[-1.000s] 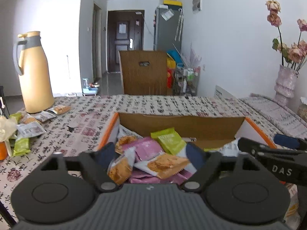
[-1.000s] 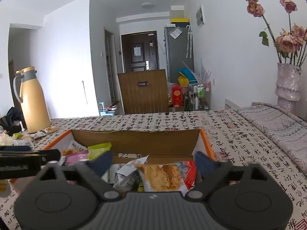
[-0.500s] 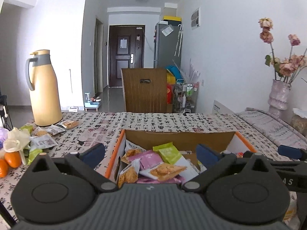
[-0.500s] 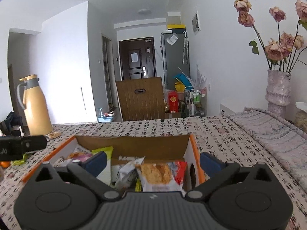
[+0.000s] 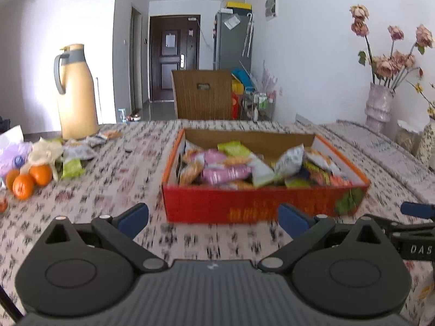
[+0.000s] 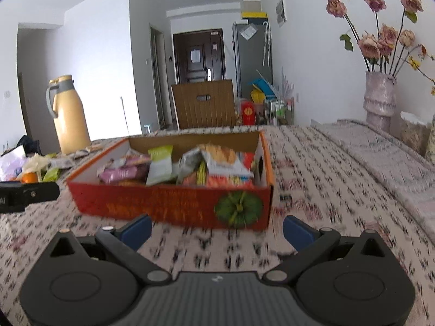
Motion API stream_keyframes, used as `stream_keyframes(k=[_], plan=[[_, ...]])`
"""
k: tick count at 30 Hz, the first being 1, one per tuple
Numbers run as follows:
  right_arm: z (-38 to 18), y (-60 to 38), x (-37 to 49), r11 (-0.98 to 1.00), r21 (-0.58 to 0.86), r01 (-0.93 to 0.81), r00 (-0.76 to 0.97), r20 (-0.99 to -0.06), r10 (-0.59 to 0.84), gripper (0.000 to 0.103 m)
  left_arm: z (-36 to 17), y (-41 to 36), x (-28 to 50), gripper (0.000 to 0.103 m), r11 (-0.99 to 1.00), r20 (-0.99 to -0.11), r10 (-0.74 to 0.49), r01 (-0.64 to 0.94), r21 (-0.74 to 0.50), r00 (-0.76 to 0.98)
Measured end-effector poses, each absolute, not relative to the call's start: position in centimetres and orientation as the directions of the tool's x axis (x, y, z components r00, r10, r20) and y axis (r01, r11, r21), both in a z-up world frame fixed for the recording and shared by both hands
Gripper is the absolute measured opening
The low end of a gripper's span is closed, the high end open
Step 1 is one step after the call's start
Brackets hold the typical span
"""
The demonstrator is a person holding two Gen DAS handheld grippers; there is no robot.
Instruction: Organize snacks
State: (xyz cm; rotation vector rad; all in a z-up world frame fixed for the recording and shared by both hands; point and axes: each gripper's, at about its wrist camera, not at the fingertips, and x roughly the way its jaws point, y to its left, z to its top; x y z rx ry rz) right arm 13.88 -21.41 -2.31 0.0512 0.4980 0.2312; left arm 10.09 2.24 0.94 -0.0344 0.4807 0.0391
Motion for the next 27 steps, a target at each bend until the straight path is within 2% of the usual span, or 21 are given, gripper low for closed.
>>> stream_keyframes(k=[15,27], plan=[[-3.1,-21.5,9.5,0.97,0.107,-0.219,0.837,-0.49,0.243,0.103,-0.9,2.2,5.2,0.103,0.998,-0.501,0.015,-0.04,-0.038,0.865],[-3.1,-21.8,8.7,0.97,0.11,-0.215,0.839,-0.487,0.241,0.103,-0.7,1.7,4.1,0.103,0.999,-0.493,0.014,-0.033,-0.031,0.87]])
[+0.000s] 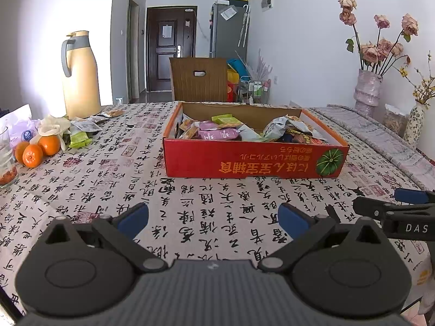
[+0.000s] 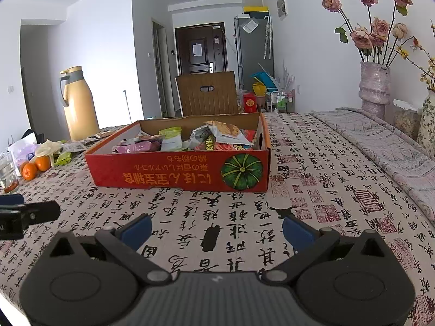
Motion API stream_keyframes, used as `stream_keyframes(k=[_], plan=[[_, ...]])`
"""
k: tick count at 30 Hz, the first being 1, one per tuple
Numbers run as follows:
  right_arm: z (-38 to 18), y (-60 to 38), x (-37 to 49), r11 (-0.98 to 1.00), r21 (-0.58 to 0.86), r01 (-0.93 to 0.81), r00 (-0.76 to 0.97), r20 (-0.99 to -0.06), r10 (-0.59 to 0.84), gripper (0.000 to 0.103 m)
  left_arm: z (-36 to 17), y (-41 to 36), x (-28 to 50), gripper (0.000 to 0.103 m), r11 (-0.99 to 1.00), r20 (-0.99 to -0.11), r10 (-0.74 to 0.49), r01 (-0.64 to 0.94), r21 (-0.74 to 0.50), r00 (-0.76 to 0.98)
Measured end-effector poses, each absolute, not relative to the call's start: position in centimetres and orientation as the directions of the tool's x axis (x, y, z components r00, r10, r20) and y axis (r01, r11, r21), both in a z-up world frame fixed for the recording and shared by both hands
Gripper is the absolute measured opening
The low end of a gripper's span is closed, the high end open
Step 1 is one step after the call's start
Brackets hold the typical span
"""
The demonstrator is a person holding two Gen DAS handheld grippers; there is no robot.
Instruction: Organize snacks
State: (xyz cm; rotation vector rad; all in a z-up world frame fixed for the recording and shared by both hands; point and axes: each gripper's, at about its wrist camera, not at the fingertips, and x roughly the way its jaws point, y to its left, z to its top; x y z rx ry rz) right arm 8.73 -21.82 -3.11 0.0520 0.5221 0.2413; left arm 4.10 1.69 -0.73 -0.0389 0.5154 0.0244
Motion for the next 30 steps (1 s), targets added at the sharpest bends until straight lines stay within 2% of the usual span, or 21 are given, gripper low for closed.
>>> stream_keyframes(k=[30], plan=[[-3.21,-21.88,8.54,0.97,0.11,-0.215,0.838,-0.49,0.242,0.103,-0.74,1.61,3.88,0.103,0.999,-0.494,0.013,-0.034,-0.032,0.869]])
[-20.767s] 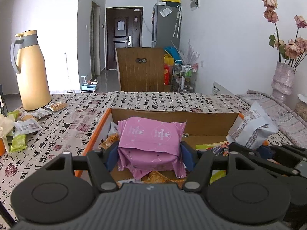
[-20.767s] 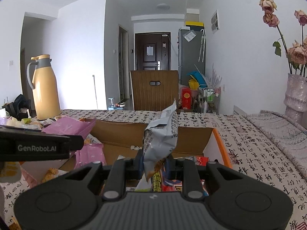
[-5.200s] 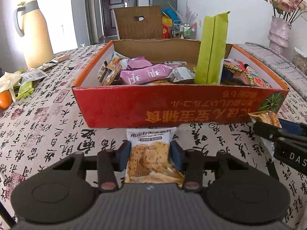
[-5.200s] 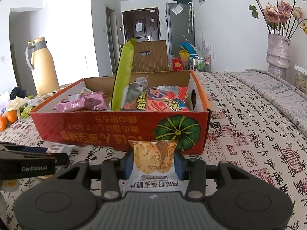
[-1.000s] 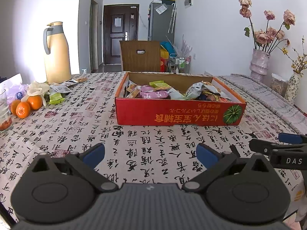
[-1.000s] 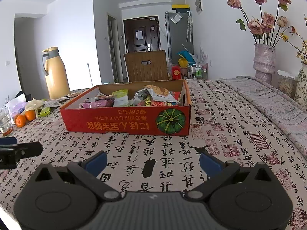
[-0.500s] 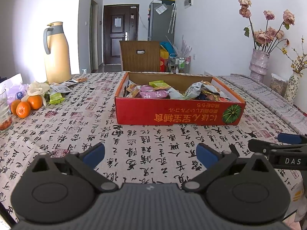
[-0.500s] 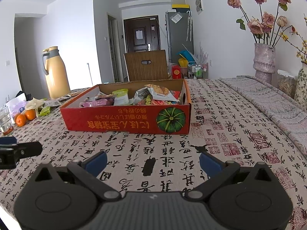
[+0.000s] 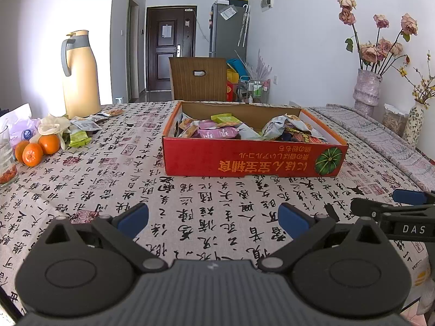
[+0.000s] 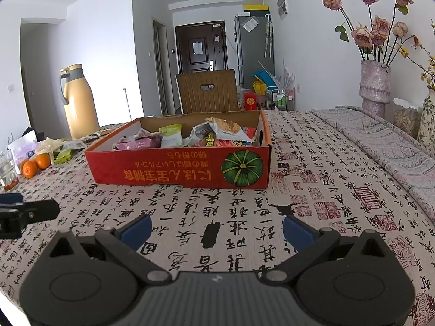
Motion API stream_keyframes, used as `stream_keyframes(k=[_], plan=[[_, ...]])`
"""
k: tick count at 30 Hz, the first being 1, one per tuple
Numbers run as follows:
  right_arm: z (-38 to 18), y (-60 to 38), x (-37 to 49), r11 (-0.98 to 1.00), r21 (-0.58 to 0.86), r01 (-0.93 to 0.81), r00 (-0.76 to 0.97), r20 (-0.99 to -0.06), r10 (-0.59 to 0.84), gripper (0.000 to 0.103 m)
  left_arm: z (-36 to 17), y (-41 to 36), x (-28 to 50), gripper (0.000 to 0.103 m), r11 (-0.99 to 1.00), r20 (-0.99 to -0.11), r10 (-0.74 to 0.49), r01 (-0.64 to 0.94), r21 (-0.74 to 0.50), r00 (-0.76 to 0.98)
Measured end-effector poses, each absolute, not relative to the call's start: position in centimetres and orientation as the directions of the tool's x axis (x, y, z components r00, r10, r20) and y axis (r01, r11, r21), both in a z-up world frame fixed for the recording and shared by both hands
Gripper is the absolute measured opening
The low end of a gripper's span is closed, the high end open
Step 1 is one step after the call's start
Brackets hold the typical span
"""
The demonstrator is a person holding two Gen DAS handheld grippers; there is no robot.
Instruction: Organize snacks
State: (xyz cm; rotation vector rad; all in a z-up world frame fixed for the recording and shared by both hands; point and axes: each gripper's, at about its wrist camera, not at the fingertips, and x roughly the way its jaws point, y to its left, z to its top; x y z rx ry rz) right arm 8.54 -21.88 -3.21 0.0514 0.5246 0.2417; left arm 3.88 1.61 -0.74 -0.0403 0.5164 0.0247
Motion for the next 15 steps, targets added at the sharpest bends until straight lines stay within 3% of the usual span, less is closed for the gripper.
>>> stream_keyframes(k=[15], plan=[[-3.25,-21.88,8.46,0.97,0.11,-0.216,0.837,-0.491,0.241,0.103,-0.81,1.62,3.89,0.103,0.999,-0.495,0.013,-0.033,-0.033,0.869]])
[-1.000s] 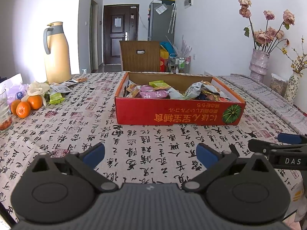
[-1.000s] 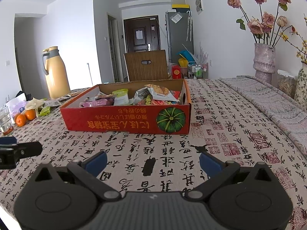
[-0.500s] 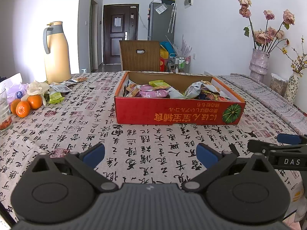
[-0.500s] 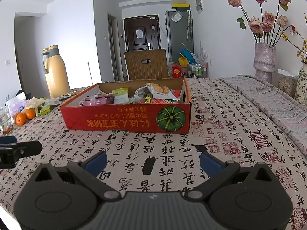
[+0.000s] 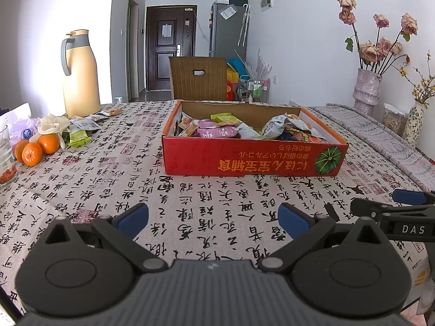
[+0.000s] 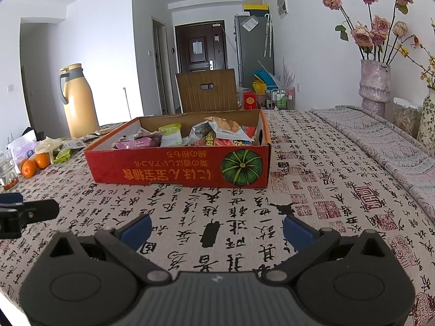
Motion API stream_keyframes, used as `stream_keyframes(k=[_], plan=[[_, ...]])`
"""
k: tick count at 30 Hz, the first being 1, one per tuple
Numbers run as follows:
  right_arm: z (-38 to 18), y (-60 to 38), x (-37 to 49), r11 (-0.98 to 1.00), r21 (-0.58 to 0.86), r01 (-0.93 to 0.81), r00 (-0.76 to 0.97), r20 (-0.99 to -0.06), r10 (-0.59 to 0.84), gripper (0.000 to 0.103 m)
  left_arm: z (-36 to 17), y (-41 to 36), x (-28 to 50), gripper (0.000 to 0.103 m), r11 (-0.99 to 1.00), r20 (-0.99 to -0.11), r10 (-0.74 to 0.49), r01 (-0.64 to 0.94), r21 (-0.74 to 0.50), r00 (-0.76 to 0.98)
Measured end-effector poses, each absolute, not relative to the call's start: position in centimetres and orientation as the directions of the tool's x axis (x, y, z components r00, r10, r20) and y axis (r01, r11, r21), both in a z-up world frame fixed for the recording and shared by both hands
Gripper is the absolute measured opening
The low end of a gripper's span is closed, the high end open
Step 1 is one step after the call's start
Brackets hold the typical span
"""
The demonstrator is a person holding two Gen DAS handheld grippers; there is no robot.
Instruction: Organize snacks
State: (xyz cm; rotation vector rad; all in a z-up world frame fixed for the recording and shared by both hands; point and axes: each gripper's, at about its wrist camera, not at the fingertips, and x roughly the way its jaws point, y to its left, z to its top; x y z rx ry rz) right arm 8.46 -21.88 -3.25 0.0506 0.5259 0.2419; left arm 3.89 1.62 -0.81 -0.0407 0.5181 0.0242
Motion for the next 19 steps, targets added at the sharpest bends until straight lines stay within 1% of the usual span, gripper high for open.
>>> stream_keyframes(k=[19], plan=[[-3.72,-21.79,8.27,0.971,0.106,-0.215,0.83,-0.503,0.239,0.103,-0.98,1.74,4.24,0.103,0.999,-0.492,-0.005,-0.018,-0.043,0.87]])
